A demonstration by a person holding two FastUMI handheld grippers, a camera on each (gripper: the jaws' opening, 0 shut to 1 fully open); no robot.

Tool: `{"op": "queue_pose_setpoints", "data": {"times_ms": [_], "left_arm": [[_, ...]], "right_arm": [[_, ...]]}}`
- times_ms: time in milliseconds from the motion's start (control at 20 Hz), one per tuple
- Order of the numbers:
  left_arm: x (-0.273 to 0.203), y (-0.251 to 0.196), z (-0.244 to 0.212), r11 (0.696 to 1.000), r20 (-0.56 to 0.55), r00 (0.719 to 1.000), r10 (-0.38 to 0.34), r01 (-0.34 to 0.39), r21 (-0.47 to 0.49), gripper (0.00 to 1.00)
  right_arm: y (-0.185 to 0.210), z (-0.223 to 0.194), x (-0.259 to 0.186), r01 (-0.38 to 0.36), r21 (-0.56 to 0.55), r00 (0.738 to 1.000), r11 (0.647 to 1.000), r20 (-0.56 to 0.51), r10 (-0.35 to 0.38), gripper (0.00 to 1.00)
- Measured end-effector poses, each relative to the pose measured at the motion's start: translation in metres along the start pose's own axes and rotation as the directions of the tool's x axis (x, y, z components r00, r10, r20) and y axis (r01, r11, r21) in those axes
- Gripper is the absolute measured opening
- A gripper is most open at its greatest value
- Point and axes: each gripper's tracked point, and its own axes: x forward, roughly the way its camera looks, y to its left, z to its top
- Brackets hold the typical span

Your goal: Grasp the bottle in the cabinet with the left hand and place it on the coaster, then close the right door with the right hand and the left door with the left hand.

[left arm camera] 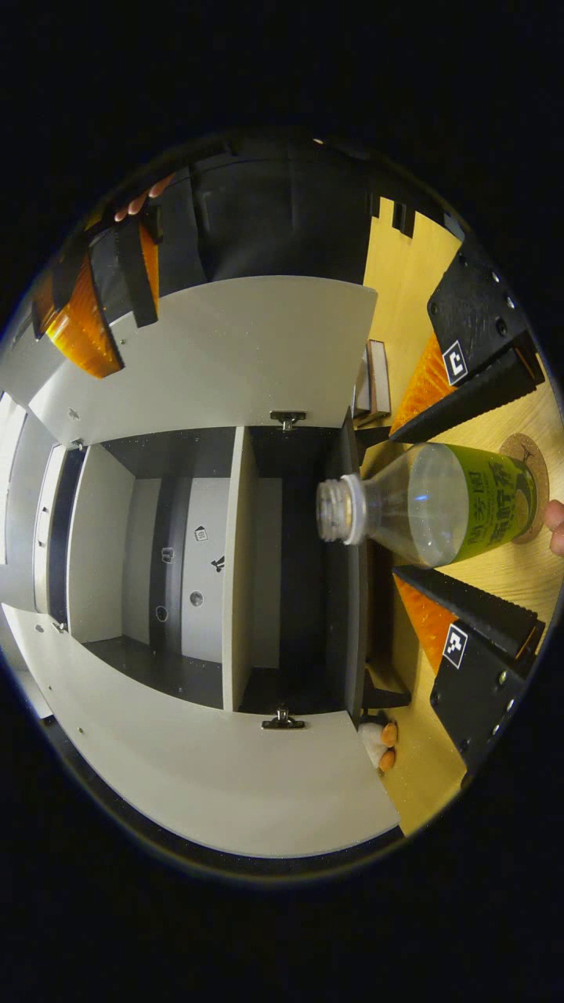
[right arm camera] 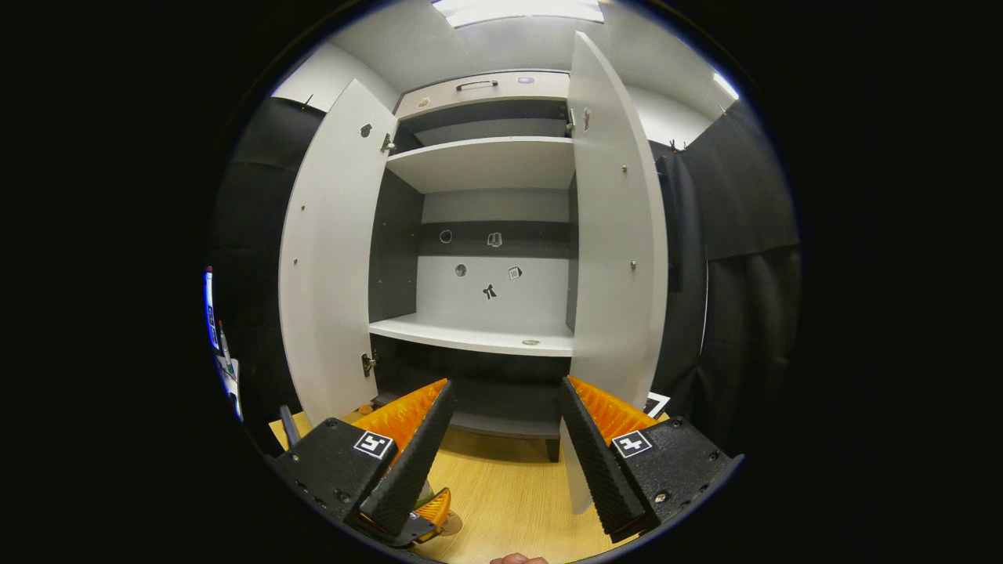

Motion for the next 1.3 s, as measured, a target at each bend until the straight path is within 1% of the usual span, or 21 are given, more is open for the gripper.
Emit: {"op": "queue_pose_setpoints", "data": {"times_ms": [150,300,350,450,500,650,700,800,850,900,950,1000,1050,1100,1150,1200,1250,1300], "left_arm": [[-0.004,0.005,0.035,1.0,0.045,0.999,0.016,-0.016,-0.009,0.94],[-0.012,0.007,0.06,0.999,0.046,0.998,0.032,-0.031,-0.021,0.94],[-0.015,0.007,0.07,0.999,0.04,0.999,0.032,-0.031,-0.034,0.94],[-0.021,0.008,0.087,0.998,0.029,0.999,0.038,-0.036,-0.061,0.94],[-0.023,0.01,0.096,0.997,0.022,0.999,0.044,-0.042,-0.069,0.94],[-0.023,0.013,0.118,0.997,0.019,0.999,0.044,-0.042,-0.071,0.94],[-0.022,0.014,0.125,0.997,0.028,0.999,0.041,-0.039,-0.073,0.94],[-0.021,0.015,0.139,0.997,0.062,0.997,0.035,-0.03,-0.073,0.94],[-0.02,0.019,0.143,0.997,0.063,0.997,0.046,-0.042,-0.067,0.94],[-0.019,0.023,0.146,0.996,0.061,0.997,0.053,-0.048,-0.07,0.94],[-0.018,0.023,0.149,0.996,0.062,0.997,0.051,-0.046,-0.08,0.94],[-0.018,0.022,0.151,0.995,0.071,0.996,0.045,-0.038,-0.093,0.95],[-0.018,0.02,0.155,0.994,0.081,0.996,0.035,-0.027,-0.103,0.95],[-0.017,0.018,0.157,0.994,0.088,0.996,0.031,-0.022,-0.103,0.95],[-0.016,0.019,0.158,0.995,0.088,0.996,0.034,-0.026,-0.096,0.99],[-0.014,0.021,0.158,0.996,0.088,0.995,0.042,-0.034,-0.086,0.95],[-0.013,0.023,0.159,0.996,0.089,0.995,0.049,-0.041,-0.081,0.95],[-0.013,0.023,0.158,0.996,0.09,0.995,0.051,-0.044,-0.08,1.0]], "right_arm": [[-0.005,0.0,-0.004,0.016,0.016,1.0,1.0,0.019,-0.016,0.83],[-0.01,-0.009,-0.006,0.03,0.03,0.999,0.999,0.016,-0.031,0.83],[-0.01,-0.009,-0.008,0.024,0.048,1.0,0.999,0.014,-0.025,0.83],[-0.009,0.007,-0.013,-0.007,0.104,0.998,0.995,0.067,0.0,0.84],[-0.014,0.016,-0.017,-0.011,0.118,0.996,0.993,0.09,0.0,0.83],[-0.038,0.036,-0.025,0.01,0.126,0.988,0.992,0.151,-0.029,0.83],[-0.05,0.039,-0.027,0.027,0.11,0.986,0.994,0.159,-0.044,0.83],[-0.089,0.038,-0.036,0.102,0.098,0.983,0.99,0.144,-0.116,0.83],[-0.107,0.045,-0.04,0.13,0.106,0.978,0.986,0.153,-0.145,0.83],[-0.126,0.054,-0.042,0.165,0.115,0.969,0.98,0.164,-0.183,0.83],[-0.151,0.06,-0.039,0.221,0.124,0.959,0.967,0.154,-0.239,0.83],[-0.17,0.062,-0.038,0.261,0.137,0.952,0.956,0.127,-0.278,0.83],[-0.183,0.071,-0.032,0.272,0.166,0.947,0.948,0.13,-0.294,0.83],[-0.187,0.083,-0.028,0.268,0.207,0.943,0.941,0.143,-0.3,0.83],[-0.192,0.095,-0.022,0.257,0.238,0.943,0.937,0.151,-0.297,0.82],[-0.199,0.104,-0.016,0.254,0.247,0.941,0.935,0.161,-0.298,0.82],[-0.208,0.113,-0.011,0.264,0.233,0.934,0.936,0.179,-0.308,0.82],[-0.217,0.118,-0.004,0.285,0.2,0.928,0.937,0.187,-0.322,0.82]]}}
